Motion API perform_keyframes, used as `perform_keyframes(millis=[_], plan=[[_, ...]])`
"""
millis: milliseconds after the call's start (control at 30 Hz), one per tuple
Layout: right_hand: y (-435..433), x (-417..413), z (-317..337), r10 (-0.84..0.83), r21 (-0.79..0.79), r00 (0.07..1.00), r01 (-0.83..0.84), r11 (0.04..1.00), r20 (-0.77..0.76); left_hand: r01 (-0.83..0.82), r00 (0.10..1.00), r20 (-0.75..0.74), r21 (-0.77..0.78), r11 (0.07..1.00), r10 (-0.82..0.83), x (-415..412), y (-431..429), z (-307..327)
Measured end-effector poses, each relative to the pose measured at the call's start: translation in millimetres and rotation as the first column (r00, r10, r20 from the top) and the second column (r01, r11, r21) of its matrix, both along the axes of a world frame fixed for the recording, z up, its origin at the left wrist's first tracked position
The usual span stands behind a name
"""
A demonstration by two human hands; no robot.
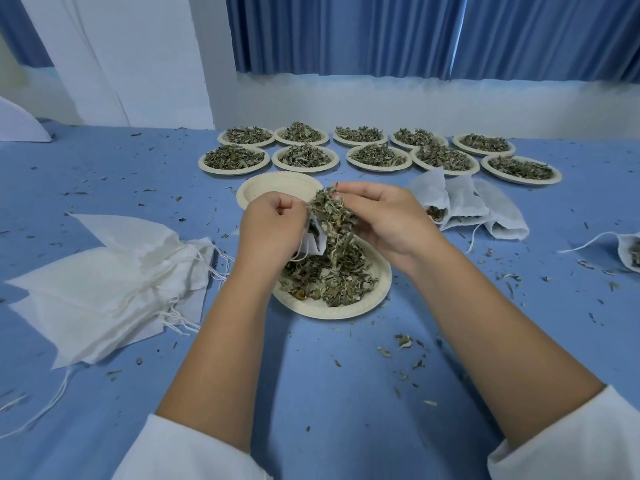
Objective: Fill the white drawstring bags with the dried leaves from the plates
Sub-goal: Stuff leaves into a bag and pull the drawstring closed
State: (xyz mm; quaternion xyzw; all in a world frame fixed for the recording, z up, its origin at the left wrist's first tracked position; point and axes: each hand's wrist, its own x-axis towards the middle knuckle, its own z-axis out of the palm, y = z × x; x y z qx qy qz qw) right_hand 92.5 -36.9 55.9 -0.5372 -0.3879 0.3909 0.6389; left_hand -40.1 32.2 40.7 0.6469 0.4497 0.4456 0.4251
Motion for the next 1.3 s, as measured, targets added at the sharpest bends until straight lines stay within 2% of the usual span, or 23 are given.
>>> perform_keyframes(millis=[200,267,400,500,567,667,767,933,1100,1167,1233,1300], plan=[[2.2,-4.1,-13.1,-0.090,-0.028,0.954,0.102,0.994,0.286,0.080,0.987,0.152,-0.189,0.979,-0.051,-1.8,-1.6,4.6],[2.8,-5.4,-14.8,-0.101,-0.007,0.917,0.113,0.994,0.385,0.079,0.987,0.150,-0.200,0.977,-0.050,-1.8,-1.4,4.1],[4.6,-9.1,-18.9,-0.156,0.049,0.777,0.159,0.986,0.610,0.080,0.992,0.106,-0.172,0.982,-0.062,-0.3,-2.7,2.4],[5.9,-10.2,-21.5,-0.219,0.112,0.683,0.197,0.974,0.697,0.115,0.992,0.068,-0.144,0.983,-0.106,1.7,-5.2,1.7],[6.6,-9.3,-22.3,-0.231,0.121,0.653,0.209,0.970,0.721,0.136,0.991,0.017,-0.117,0.984,-0.135,2.4,-6.8,1.2],[7.3,-8.5,-23.9,-0.224,0.111,0.672,0.207,0.972,0.706,0.141,0.989,-0.020,-0.113,0.984,-0.144,3.4,-6.9,0.5],[7.7,-7.2,-23.1,-0.159,0.055,0.742,0.162,0.985,0.652,0.105,0.994,-0.010,-0.120,0.987,-0.107,3.6,-4.3,-0.5],[8.5,-2.0,-20.2,0.032,-0.131,0.910,0.025,0.991,0.413,0.083,0.996,-0.011,-0.106,0.991,-0.084,2.5,-2.1,-3.1],[9.5,0.7,-24.5,0.025,-0.100,0.964,0.002,0.995,0.265,0.139,0.988,0.085,-0.162,0.977,-0.127,1.9,-5.6,0.5],[11.1,1.6,-27.1,-0.021,-0.089,0.978,0.041,0.995,0.208,0.175,0.981,0.107,-0.164,0.971,-0.159,1.8,-7.4,1.8],[12.6,2.7,-28.5,-0.053,-0.115,0.981,0.075,0.990,0.186,0.202,0.975,0.123,-0.159,0.966,-0.183,1.0,-8.4,2.8],[13.7,4.4,-28.4,-0.004,-0.155,0.997,0.017,0.988,0.080,0.223,0.970,0.132,-0.154,0.963,-0.204,-0.1,-8.3,3.3]])
